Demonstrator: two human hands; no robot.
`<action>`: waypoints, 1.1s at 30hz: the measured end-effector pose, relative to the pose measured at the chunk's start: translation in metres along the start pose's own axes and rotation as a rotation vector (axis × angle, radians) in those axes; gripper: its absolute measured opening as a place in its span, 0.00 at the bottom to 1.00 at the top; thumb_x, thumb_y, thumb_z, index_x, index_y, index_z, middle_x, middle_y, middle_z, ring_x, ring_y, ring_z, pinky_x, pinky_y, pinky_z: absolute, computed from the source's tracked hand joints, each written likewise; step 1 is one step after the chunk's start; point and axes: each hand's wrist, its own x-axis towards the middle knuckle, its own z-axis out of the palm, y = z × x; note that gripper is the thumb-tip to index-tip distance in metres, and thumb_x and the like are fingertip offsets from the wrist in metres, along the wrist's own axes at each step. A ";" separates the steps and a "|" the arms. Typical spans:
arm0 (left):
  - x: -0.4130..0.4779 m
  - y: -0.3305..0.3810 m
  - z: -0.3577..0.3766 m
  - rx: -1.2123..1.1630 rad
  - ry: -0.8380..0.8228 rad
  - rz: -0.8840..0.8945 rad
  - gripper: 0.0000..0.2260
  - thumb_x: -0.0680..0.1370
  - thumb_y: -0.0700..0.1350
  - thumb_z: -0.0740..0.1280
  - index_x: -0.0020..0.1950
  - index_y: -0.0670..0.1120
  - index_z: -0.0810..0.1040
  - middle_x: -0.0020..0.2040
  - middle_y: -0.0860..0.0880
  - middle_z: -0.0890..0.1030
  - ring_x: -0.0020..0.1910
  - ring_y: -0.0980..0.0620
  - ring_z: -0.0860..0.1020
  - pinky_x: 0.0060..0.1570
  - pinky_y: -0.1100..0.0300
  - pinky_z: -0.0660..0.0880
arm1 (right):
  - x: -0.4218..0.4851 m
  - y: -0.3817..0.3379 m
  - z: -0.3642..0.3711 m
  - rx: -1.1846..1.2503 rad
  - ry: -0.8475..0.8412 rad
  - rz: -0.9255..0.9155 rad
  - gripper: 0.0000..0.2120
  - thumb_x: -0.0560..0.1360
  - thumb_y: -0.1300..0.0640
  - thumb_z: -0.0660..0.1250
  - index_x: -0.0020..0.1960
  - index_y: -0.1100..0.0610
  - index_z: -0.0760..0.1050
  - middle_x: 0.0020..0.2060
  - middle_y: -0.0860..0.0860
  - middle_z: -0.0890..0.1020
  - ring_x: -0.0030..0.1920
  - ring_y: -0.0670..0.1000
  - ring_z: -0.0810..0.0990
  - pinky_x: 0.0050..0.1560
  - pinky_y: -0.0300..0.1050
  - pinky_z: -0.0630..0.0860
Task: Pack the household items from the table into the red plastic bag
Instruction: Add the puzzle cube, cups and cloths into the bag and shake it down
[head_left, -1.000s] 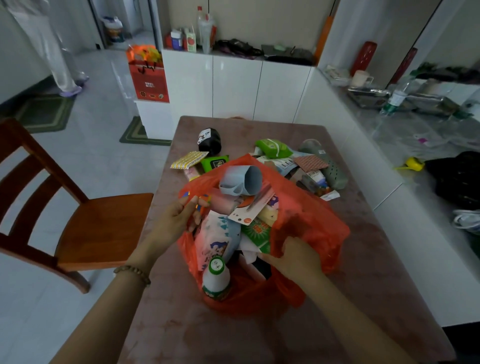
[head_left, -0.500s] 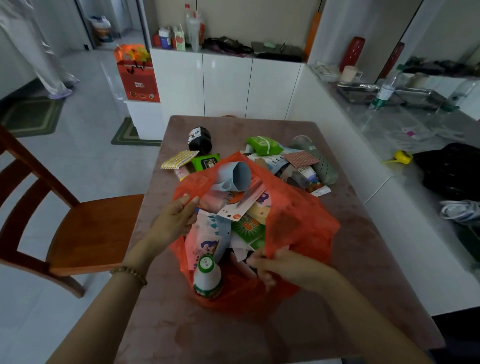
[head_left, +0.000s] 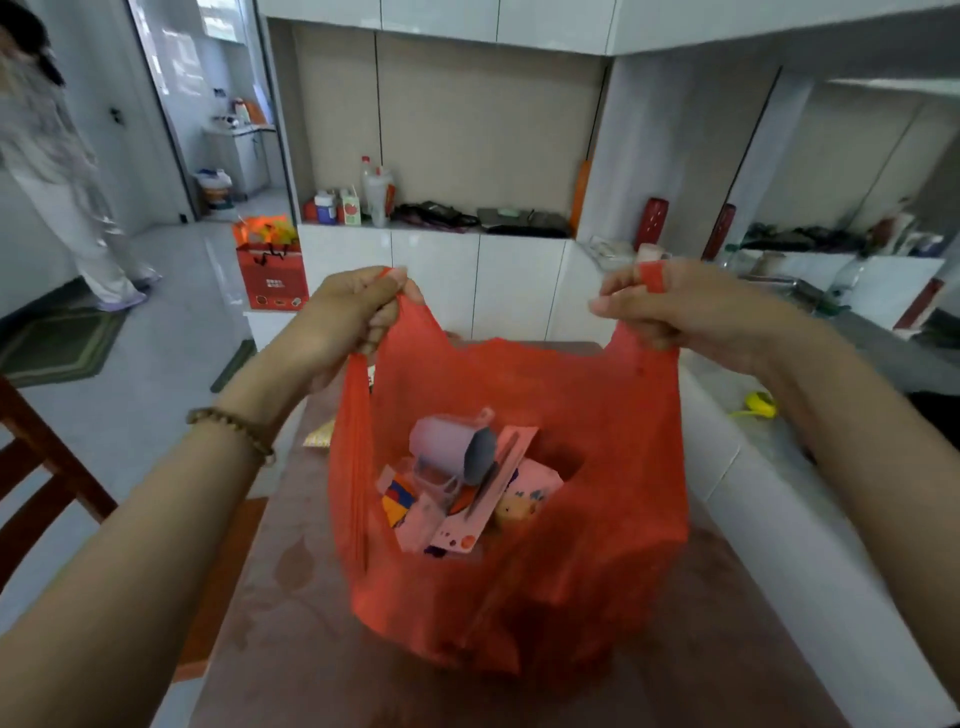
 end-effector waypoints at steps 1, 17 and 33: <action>0.009 0.009 -0.001 -0.039 0.026 0.019 0.15 0.82 0.47 0.55 0.40 0.46 0.75 0.21 0.56 0.64 0.19 0.60 0.59 0.19 0.69 0.59 | 0.001 -0.012 -0.015 -0.027 0.047 -0.044 0.08 0.69 0.56 0.73 0.44 0.54 0.75 0.24 0.48 0.65 0.25 0.45 0.60 0.23 0.36 0.56; 0.025 -0.028 0.015 -0.097 -0.066 -0.048 0.15 0.82 0.49 0.55 0.42 0.45 0.75 0.22 0.55 0.61 0.20 0.59 0.55 0.19 0.68 0.53 | 0.048 0.033 -0.012 -0.228 -0.029 0.053 0.13 0.68 0.50 0.74 0.44 0.58 0.78 0.25 0.49 0.63 0.22 0.44 0.61 0.22 0.36 0.59; 0.051 -0.137 -0.016 0.638 -0.074 -0.547 0.24 0.78 0.59 0.57 0.30 0.43 0.68 0.25 0.47 0.70 0.20 0.52 0.69 0.24 0.63 0.67 | 0.085 0.176 0.026 -0.491 -0.673 0.572 0.41 0.56 0.20 0.56 0.41 0.57 0.78 0.27 0.49 0.76 0.23 0.46 0.70 0.27 0.37 0.70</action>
